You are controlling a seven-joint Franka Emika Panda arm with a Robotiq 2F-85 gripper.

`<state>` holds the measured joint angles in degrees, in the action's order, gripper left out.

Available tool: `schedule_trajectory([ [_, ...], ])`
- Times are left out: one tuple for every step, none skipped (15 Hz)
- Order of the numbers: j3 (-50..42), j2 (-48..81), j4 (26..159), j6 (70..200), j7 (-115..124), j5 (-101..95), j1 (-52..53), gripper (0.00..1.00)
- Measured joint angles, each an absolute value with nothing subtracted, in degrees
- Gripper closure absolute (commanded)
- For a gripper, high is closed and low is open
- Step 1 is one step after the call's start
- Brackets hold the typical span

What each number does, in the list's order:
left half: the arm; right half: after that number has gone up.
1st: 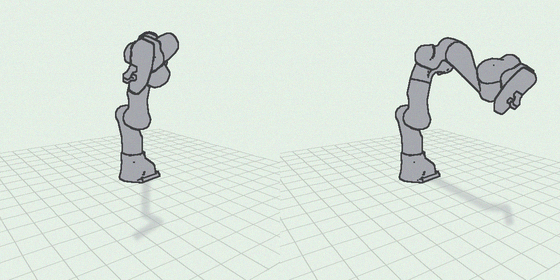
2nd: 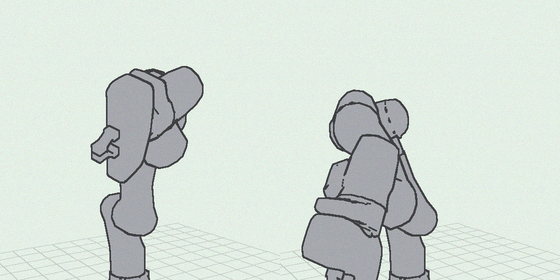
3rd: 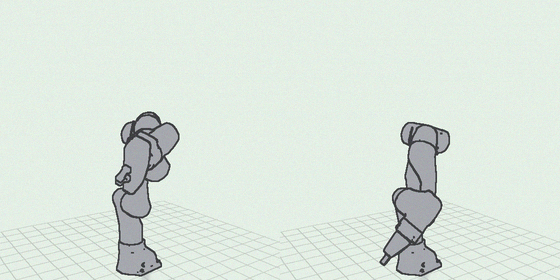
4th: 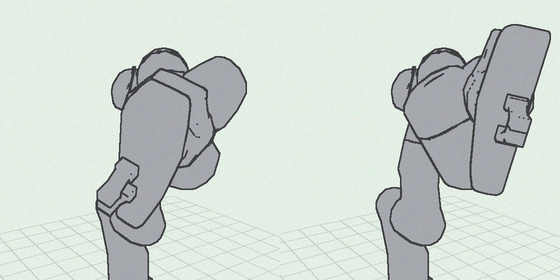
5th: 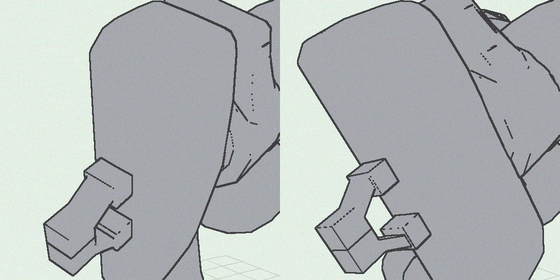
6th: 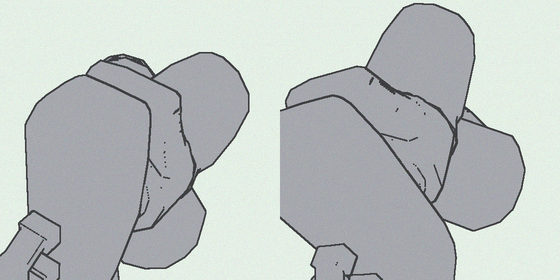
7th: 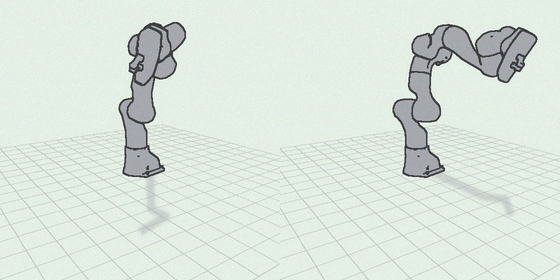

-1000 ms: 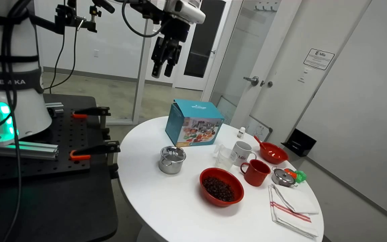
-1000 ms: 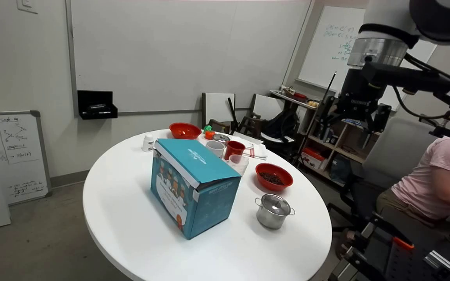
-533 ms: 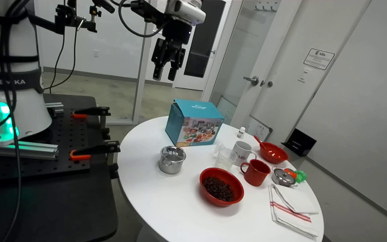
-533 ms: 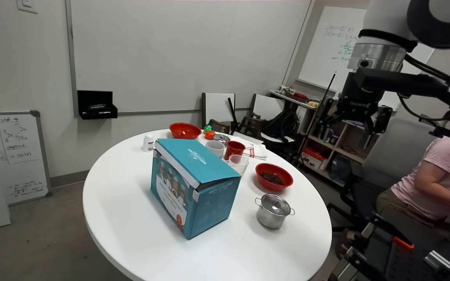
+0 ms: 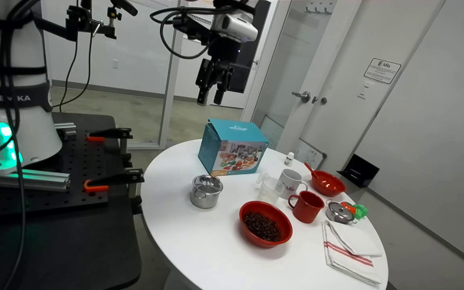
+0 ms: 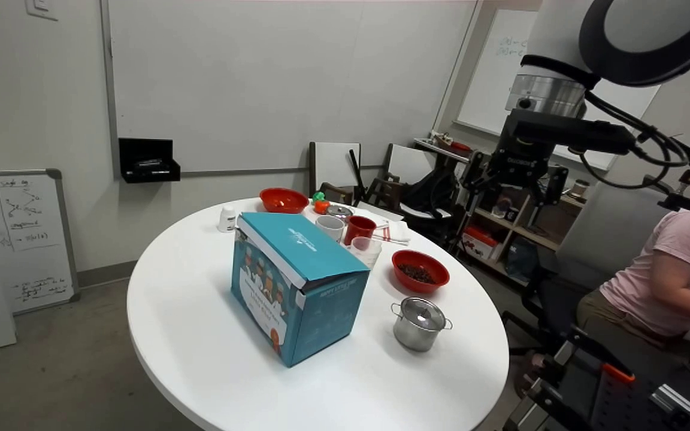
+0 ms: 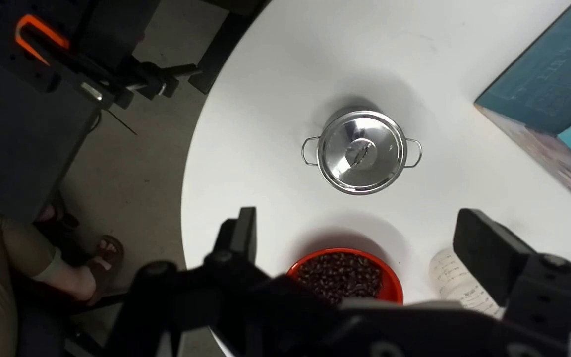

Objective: Remove the lid from the silver pot.

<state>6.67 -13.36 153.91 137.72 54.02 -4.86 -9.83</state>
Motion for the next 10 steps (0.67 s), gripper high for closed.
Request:
schedule_trajectory([
  [6.1,-11.9,153.4,138.3,54.2,-4.9,-9.8,0.00],
  [5.5,-10.3,152.9,138.8,54.4,-4.9,-9.9,0.00],
  [4.8,-8.7,152.4,139.2,54.4,-4.9,-9.8,0.00],
  [4.2,-7.0,151.9,139.6,54.4,-4.9,-9.8,0.00],
  [3.6,-5.1,151.3,139.8,54.3,-4.9,-9.7,0.00],
  [3.2,-3.1,150.7,139.9,54.3,-5.1,-9.6,0.00],
  [2.9,-1.0,149.9,140.0,54.2,-5.5,-9.3,0.00],
  [2.5,1.3,148.9,140.1,54.2,-6.1,-8.8,0.00],
  [2.0,3.7,147.7,140.1,54.2,-6.7,-8.2,0.00],
  [1.5,6.1,146.4,140.1,54.2,-7.4,-7.5,0.00],
])
